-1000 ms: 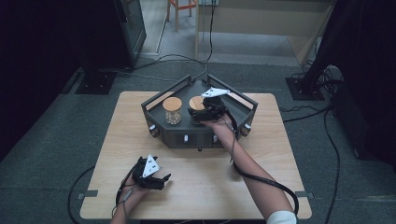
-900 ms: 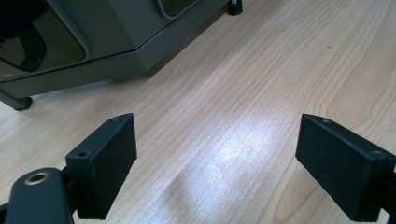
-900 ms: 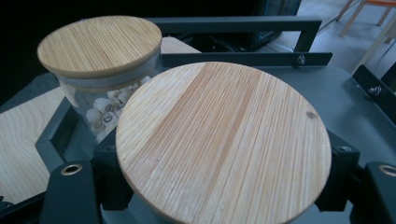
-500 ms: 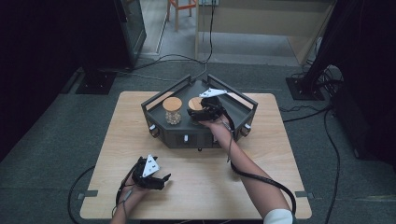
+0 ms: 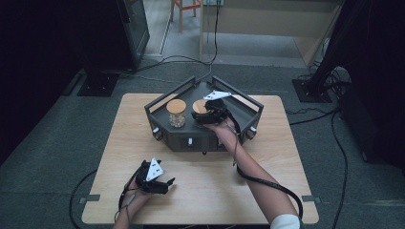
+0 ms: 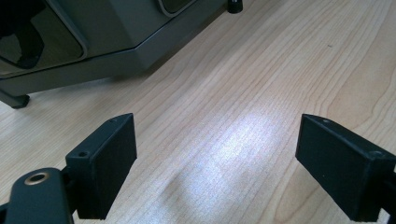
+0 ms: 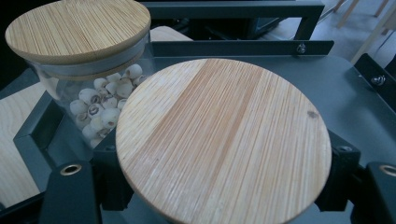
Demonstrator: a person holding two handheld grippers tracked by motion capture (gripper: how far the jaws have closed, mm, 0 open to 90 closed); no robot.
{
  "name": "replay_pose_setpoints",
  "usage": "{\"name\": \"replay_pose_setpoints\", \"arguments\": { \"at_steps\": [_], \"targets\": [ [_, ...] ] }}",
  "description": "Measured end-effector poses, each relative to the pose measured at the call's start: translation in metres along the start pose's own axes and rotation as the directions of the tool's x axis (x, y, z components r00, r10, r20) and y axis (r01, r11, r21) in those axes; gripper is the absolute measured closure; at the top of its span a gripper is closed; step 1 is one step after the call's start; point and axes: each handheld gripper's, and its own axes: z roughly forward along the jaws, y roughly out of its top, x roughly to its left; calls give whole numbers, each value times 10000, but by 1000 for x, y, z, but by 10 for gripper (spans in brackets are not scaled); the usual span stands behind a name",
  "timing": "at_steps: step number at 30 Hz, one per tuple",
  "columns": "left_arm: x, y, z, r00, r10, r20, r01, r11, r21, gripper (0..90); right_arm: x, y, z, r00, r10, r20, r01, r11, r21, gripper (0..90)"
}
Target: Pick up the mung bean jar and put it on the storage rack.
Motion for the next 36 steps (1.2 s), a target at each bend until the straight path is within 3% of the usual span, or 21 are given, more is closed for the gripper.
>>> {"name": "replay_pose_setpoints", "arguments": {
  "at_steps": [4, 8, 14, 22, 27, 36],
  "targets": [
    [0, 1, 1, 10000, 53, 27, -54, 10000, 66, 124, 0, 4, -1, 9999, -167, -1, 167, 9996, 247, 183],
    [0, 1, 1, 10000, 51, 22, -51, 10000, 81, 124, 1, 3, -3, 9996, -298, 26, 297, 9990, 345, 177],
    [-1, 0, -1, 10000, 21, -41, -22, 10000, -30, 124, 1, 2, -9, 9999, 10, -150, -4, 9993, 363, 162],
    [0, -1, -2, 10000, -27, -68, 27, 10000, -66, 124, 2, -2, -16, 9999, -135, -72, 138, 9985, 529, 162],
    [-1, -1, -2, 10000, 16, -70, -16, 10000, -41, 124, 0, -7, -23, 9996, 188, -215, -176, 9983, 564, 162],
    [1, -2, -2, 9999, -122, -10, 122, 9999, -86, 124, 0, -14, -34, 9995, 100, -295, -82, 9982, 596, 163]
  ]
}}
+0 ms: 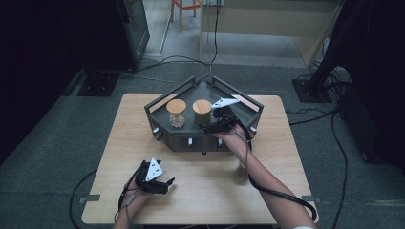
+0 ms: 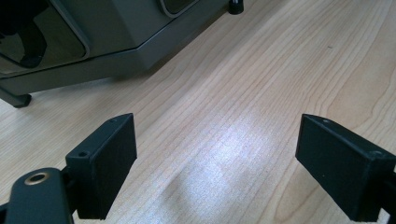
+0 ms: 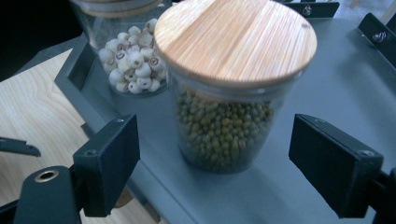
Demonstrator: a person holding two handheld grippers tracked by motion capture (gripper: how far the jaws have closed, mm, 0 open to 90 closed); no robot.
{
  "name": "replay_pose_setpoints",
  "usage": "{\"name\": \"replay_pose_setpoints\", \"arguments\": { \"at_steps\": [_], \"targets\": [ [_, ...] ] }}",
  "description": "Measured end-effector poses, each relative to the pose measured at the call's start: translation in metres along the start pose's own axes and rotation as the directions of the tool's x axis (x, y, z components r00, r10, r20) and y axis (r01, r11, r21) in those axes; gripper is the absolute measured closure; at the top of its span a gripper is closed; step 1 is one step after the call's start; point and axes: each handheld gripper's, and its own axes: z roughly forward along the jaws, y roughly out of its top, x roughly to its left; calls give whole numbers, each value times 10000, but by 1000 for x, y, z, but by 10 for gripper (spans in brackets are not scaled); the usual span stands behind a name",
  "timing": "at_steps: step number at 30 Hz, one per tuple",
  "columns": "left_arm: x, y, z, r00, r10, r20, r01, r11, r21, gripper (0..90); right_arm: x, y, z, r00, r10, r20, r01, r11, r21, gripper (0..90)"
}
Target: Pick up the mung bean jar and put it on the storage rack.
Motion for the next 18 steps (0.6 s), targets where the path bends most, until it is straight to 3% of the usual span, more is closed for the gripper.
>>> {"name": "replay_pose_setpoints", "arguments": {
  "at_steps": [18],
  "targets": [
    [-1, -1, -2, 9999, -5, -161, 4, 10000, -66, 124, 7, -16, -29, 9974, -682, -252, 677, 9975, -208, 166]
  ]
}}
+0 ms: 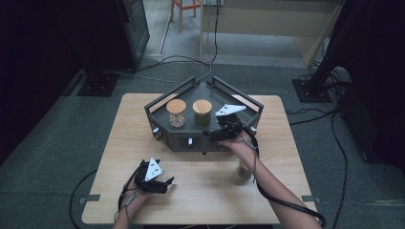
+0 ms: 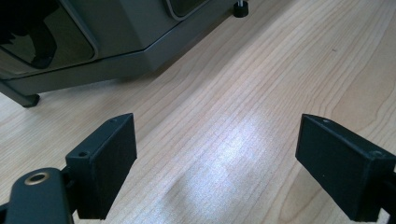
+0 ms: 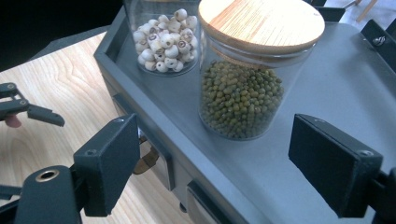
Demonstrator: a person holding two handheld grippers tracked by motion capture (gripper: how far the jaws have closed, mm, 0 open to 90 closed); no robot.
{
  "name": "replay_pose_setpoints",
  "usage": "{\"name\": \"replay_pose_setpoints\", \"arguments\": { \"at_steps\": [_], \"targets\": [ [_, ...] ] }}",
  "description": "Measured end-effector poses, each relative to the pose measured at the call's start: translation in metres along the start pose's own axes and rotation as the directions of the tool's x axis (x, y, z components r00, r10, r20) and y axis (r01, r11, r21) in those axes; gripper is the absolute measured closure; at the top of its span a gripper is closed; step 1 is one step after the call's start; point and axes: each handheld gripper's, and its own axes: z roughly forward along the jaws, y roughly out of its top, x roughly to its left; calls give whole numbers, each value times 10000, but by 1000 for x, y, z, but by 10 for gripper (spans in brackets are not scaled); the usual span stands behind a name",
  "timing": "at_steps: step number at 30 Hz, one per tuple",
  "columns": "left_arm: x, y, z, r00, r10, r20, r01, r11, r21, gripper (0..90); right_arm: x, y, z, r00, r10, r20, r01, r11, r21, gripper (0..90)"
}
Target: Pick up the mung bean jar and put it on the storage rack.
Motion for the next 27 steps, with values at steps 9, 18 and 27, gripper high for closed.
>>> {"name": "replay_pose_setpoints", "arguments": {
  "at_steps": [9, 18, 27],
  "targets": [
    [0, 0, 1, 10000, 19, -1, -19, 10000, 48, 124, 2, -8, -12, 10000, 15, -41, -16, 9999, -141, 168],
    [0, 0, 1, 10000, 5, -37, -5, 10000, 83, 124, 4, -13, -20, 9999, -113, -42, 112, 9997, -225, 169],
    [0, 1, 1, 10000, 19, -33, -19, 9999, 101, 124, 5, -19, -29, 9984, -563, 25, 563, 9983, -153, 169]
  ]
}}
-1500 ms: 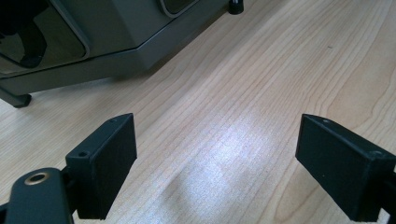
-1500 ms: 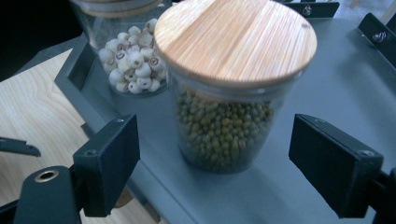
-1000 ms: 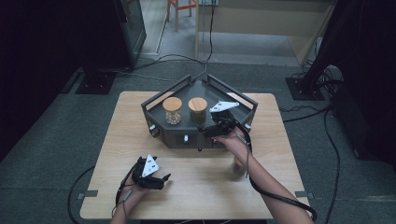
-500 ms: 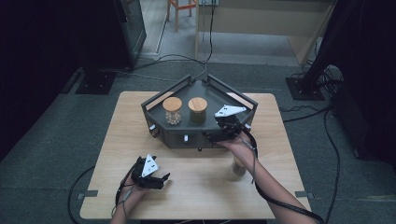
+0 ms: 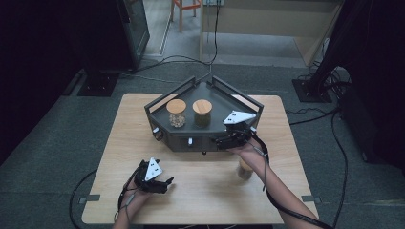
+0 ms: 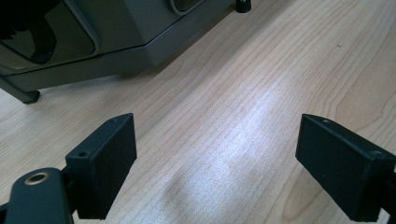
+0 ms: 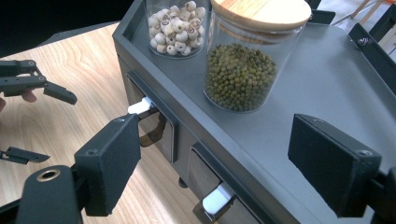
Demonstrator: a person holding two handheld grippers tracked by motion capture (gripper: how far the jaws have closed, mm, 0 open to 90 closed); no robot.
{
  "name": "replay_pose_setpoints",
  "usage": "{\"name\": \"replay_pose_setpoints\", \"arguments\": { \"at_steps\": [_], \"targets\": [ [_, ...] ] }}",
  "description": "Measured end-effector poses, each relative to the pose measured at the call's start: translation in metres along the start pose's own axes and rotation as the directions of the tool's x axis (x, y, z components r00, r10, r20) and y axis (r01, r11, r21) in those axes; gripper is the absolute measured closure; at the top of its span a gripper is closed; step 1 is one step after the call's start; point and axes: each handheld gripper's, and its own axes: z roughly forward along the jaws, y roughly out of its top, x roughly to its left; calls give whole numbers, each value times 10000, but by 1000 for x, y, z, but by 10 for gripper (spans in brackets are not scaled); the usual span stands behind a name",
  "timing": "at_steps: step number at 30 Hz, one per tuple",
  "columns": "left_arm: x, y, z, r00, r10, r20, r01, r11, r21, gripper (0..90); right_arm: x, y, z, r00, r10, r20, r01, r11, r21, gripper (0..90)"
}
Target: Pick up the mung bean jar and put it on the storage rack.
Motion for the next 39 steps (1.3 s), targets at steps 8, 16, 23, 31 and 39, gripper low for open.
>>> {"name": "replay_pose_setpoints", "arguments": {
  "at_steps": [8, 16, 23, 31, 39],
  "targets": [
    [0, 0, 0, 10000, 5, 16, -5, 10000, 35, 124, -1, -6, -7, 9999, 91, -68, -91, 10000, 19, 169],
    [-1, 0, -1, 10000, 41, -62, -41, 10000, -13, 124, -3, -11, -16, 10000, 25, -61, -24, 9999, 127, 169],
    [-1, 0, 0, 10000, 64, -37, -64, 10000, 33, 124, -4, -15, -20, 10000, -39, -68, 41, 9996, 273, 169],
    [-1, 1, 0, 10000, 41, -39, -41, 10000, 50, 124, -2, -17, -23, 9997, -226, -47, 227, 9990, 395, 169],
    [-2, 0, 0, 10000, 87, -46, -87, 10000, 10, 124, -7, -21, -29, 10000, 5, 19, -5, 9990, 458, 169]
  ]
}}
